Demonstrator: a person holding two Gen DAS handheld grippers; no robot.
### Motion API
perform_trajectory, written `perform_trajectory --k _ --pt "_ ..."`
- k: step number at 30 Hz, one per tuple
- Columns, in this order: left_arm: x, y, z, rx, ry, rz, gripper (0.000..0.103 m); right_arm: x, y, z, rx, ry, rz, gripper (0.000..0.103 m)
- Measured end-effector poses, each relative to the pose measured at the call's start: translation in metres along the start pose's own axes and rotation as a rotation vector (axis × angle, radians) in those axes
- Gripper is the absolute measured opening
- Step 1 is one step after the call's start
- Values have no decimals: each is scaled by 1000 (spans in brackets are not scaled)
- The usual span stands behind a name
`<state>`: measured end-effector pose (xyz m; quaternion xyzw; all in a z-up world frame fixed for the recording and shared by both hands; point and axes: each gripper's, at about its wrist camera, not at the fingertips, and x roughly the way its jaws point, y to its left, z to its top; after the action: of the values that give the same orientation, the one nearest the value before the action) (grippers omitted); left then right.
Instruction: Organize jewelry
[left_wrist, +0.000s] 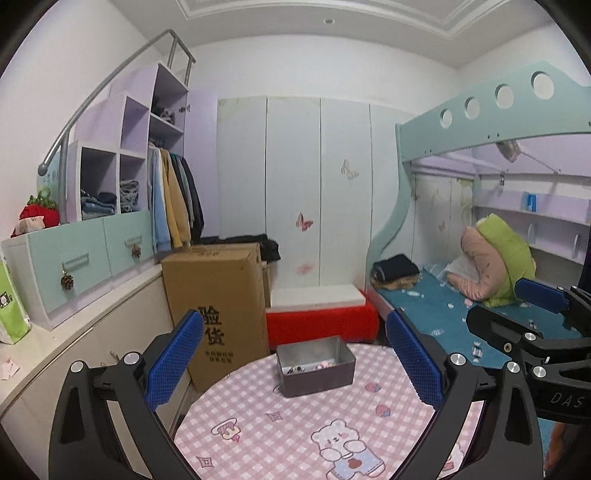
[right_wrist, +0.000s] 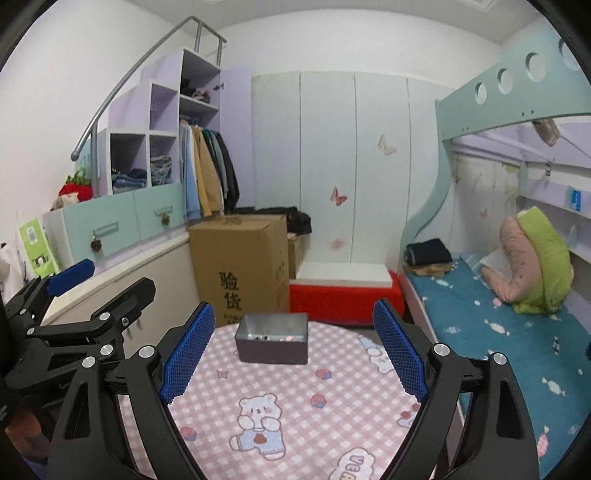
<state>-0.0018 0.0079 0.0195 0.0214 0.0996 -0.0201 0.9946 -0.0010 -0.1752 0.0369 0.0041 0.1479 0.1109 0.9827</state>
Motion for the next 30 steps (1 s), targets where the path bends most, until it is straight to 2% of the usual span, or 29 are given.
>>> perform_trajectory --k 5,11,30 --pt "-8 -4 3 5 -41 -4 96 -12 0 1 -8 -38 -24 86" --pt "-11 -9 2 13 -59 6 96 -16 -1 -1 7 -43 -31 89" --pt "-5 -11 -3 12 -44 -1 96 -13 -2 -4 10 -37 -34 89"
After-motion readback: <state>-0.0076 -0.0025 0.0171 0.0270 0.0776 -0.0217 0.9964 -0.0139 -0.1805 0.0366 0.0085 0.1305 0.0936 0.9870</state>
